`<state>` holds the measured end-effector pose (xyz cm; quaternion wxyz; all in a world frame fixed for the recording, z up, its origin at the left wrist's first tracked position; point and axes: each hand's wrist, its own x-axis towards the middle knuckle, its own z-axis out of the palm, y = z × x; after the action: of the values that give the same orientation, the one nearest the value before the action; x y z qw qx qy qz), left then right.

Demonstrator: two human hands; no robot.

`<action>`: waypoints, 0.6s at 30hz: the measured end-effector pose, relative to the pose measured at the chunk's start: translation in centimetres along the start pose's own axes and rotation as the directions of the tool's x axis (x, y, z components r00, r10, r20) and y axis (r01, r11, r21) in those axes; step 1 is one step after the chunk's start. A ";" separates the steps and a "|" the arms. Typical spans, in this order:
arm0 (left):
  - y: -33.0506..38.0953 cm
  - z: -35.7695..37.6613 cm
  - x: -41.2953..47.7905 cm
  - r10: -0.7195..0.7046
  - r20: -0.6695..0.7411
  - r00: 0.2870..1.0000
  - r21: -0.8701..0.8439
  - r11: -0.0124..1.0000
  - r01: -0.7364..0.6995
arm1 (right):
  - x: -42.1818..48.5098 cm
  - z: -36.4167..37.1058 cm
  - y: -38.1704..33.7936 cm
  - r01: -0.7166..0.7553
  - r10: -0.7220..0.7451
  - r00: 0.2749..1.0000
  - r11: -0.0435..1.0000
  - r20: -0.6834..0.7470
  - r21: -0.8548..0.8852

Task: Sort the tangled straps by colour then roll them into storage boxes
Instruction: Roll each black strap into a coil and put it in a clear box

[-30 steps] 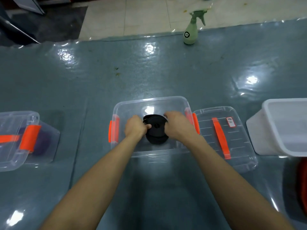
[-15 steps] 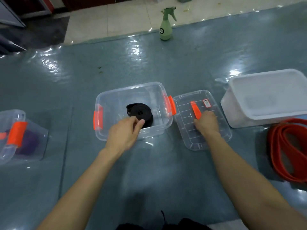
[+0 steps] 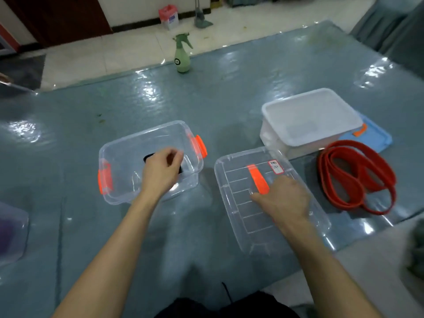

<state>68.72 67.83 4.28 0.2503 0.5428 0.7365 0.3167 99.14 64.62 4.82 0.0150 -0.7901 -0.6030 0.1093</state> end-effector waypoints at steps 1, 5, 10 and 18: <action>2.0 0.4 0.5 0.010 0.046 0.999 -0.074 0.997 -0.006 | -0.5 -1.3 0.2 0.006 -0.006 1.000 1.000 0.002 -0.020; 7.9 0.7 2.1 -0.044 0.335 0.941 -0.341 0.926 0.165 | -1.1 -6.0 -1.1 0.175 -0.175 0.984 0.984 -0.014 -0.032; 5.4 -3.6 1.5 -0.092 0.201 0.975 -0.624 0.756 0.200 | 1.3 -8.4 -7.4 0.545 -0.522 0.836 0.825 -0.170 0.147; -5.8 -9.6 -1.2 -0.487 -0.296 0.822 -0.721 0.678 0.142 | 5.9 -1.6 -16.9 0.269 -0.385 0.920 0.754 0.071 0.600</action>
<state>58.48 63.60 6.51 0.2960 0.1829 0.6938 0.6305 84.83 75.02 8.10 0.2159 -0.6152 -0.6684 0.3579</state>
